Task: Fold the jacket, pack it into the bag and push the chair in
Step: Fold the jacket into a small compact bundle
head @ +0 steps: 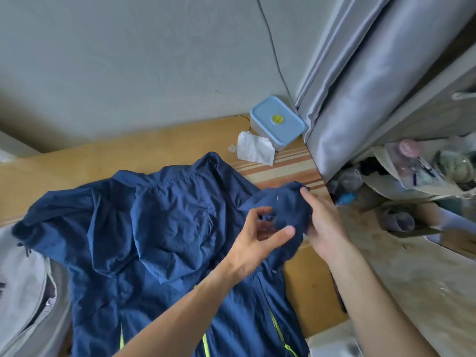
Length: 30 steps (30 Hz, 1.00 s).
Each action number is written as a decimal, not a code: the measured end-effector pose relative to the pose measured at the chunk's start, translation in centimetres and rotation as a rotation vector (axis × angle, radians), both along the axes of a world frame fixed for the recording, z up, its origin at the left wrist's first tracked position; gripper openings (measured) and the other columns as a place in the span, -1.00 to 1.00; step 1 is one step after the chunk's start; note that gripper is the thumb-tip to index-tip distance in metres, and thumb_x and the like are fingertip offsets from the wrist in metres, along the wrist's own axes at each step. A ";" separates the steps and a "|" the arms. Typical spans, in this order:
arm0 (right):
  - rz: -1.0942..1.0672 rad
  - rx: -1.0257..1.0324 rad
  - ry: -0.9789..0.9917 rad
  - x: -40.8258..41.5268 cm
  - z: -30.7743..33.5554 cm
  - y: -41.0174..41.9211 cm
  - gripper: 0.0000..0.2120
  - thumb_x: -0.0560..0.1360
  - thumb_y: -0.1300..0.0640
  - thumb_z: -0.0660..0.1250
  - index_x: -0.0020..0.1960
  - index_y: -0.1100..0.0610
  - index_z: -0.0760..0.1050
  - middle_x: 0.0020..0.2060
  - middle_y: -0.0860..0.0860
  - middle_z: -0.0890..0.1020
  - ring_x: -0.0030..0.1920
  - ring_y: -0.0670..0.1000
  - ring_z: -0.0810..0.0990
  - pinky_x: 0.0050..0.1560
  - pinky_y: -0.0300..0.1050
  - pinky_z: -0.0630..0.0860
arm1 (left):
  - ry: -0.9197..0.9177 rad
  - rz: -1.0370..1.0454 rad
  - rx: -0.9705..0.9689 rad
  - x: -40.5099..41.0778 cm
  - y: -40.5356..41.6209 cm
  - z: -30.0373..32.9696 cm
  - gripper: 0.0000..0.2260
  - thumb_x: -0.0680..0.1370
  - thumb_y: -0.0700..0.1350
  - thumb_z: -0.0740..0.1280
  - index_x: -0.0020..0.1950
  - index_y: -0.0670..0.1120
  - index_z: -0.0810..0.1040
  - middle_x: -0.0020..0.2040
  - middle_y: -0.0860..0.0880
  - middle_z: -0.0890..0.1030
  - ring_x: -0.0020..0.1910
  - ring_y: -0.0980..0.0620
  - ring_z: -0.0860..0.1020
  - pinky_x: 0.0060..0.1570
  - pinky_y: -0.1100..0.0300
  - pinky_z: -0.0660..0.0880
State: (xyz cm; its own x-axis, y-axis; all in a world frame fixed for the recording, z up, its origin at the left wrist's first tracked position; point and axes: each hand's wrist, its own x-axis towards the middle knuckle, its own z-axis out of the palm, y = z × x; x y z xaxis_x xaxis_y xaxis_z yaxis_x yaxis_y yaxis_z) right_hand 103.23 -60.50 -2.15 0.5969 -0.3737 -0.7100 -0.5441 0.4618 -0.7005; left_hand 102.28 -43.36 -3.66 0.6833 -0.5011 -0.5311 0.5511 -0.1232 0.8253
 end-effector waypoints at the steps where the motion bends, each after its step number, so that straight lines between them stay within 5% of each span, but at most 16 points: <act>1: 0.032 0.120 -0.021 0.7 0.4 0.9 -0.70 0.60 -0.03 0.34 0.22 0.13 0.61 0.07 0.11 0.75 0.09 0.12 0.73 0.16 0.09 0.62 | 0.044 0.016 -0.048 -0.1 -0.4 0.2 -0.39 0.41 0.11 0.57 0.34 0.10 0.34 0.20 0.01 0.64 0.17 0.15 0.64 0.16 0.24 0.55; 4: 0.254 0.202 -0.175 0.8 1.4 2.8 -0.72 0.65 0.10 0.24 0.28 0.16 0.58 0.13 0.15 0.72 0.15 0.15 0.70 0.21 0.12 0.60 | 0.084 0.153 0.008 0.4 0.8 1.0 -0.53 0.47 -0.22 0.54 0.34 -0.12 0.48 0.19 -0.15 0.70 0.22 -0.14 0.65 0.14 0.16 0.61; 6: 0.416 -0.279 -0.262 0.5 0.5 2.6 -0.72 0.60 0.26 0.29 0.27 0.08 0.56 0.11 0.04 0.72 0.11 0.09 0.71 0.21 0.13 0.61 | 0.166 0.287 0.035 1.4 3.9 2.3 -0.76 0.53 -0.29 0.45 0.19 -0.28 0.63 0.12 -0.29 0.71 0.11 -0.22 0.69 -0.01 0.14 0.64; 8: 0.624 -0.816 -0.244 0.3 -1.6 2.1 -0.49 0.46 0.26 0.44 0.36 0.00 0.44 0.23 -0.07 0.61 0.22 0.00 0.59 0.28 0.06 0.54 | 0.232 0.394 0.028 2.9 7.8 4.2 -0.80 0.54 -0.23 0.42 0.10 -0.32 0.67 0.03 -0.28 0.73 0.00 -0.23 0.71 -0.06 0.07 0.63; 11: 1.007 -1.020 -0.215 0.3 -5.2 3.2 -0.16 0.35 -0.01 0.60 0.51 0.00 0.25 0.36 -0.04 0.49 0.34 0.02 0.44 0.31 0.00 0.47 | 0.207 0.450 0.045 4.9 13.7 7.4 -0.83 0.50 -0.14 0.42 -0.03 -0.23 0.69 -0.11 -0.21 0.71 -0.22 -0.12 0.69 -0.17 0.10 0.62; 14: 1.043 -1.186 -0.330 1.2 -7.6 4.7 -0.48 0.42 0.13 0.52 0.32 0.03 0.42 0.06 -0.05 0.63 0.04 0.04 0.62 -0.02 0.00 0.60 | 0.247 0.426 0.030 6.3 19.2 10.1 -0.77 0.46 -0.07 0.42 0.00 -0.20 0.69 -0.07 -0.22 0.70 -0.19 -0.17 0.67 -0.07 0.00 0.62; 17: 0.912 -1.314 -0.535 2.3 -7.9 4.7 -0.75 0.42 0.35 0.42 0.02 0.10 0.50 -0.17 -0.05 0.59 -0.22 0.00 0.58 -0.25 -0.01 0.58 | 0.292 0.385 0.068 6.8 24.3 12.0 -0.64 0.49 -0.07 0.41 0.24 -0.20 0.65 0.12 -0.27 0.67 0.00 -0.26 0.64 0.16 -0.15 0.56; 19: 0.984 -1.321 -0.568 2.3 -8.0 4.3 -0.77 0.41 0.37 0.39 -0.03 0.11 0.48 -0.17 -0.05 0.56 -0.22 -0.02 0.55 -0.27 -0.09 0.54 | 0.291 0.416 0.129 6.3 27.7 12.0 -0.48 0.36 -0.06 0.53 0.30 -0.17 0.63 -0.01 -0.23 0.70 -0.26 -0.11 0.70 -0.18 0.08 0.68; 21: 1.192 -1.320 -0.468 1.9 -8.5 4.0 -0.75 0.43 0.32 0.39 0.01 0.07 0.47 -0.13 -0.07 0.56 -0.16 -0.01 0.56 -0.24 -0.13 0.49 | 0.309 0.500 0.231 4.9 31.2 9.4 -0.14 0.15 -0.09 0.67 0.40 -0.26 0.49 -0.25 -0.16 0.61 -0.61 0.03 0.52 -0.56 0.28 0.53; 23: 1.274 -1.313 -0.404 1.7 -9.1 3.8 -0.78 0.44 0.30 0.38 0.02 0.06 0.54 -0.07 -0.06 0.60 -0.06 0.05 0.61 -0.18 -0.14 0.47 | 0.403 0.642 0.268 2.9 34.5 5.7 -0.18 0.14 -0.11 0.69 0.32 -0.28 0.49 -0.35 -0.15 0.52 -0.69 0.06 0.39 -0.64 0.30 0.46; 26: 1.055 -1.301 -0.511 3.2 -8.7 4.9 -0.75 0.48 0.35 0.32 0.04 0.06 0.58 0.04 -0.08 0.61 -0.02 0.04 0.62 -0.14 -0.10 0.56 | 0.613 0.711 0.301 1.3 35.2 3.2 -0.65 0.46 -0.02 0.49 0.19 -0.14 0.60 -0.21 -0.17 0.52 -0.48 -0.02 0.47 -0.45 0.16 0.62; 30: 1.271 -1.277 -0.536 7.2 -7.9 8.0 -0.50 0.52 0.28 0.34 0.42 0.01 0.40 0.42 -0.06 0.45 0.07 0.00 0.58 -0.11 -0.15 0.54 | 0.517 0.688 0.356 0.3 35.4 1.8 -0.62 0.35 -0.25 0.52 0.16 -0.25 0.64 0.01 -0.18 0.72 -0.01 -0.08 0.64 -0.03 0.10 0.69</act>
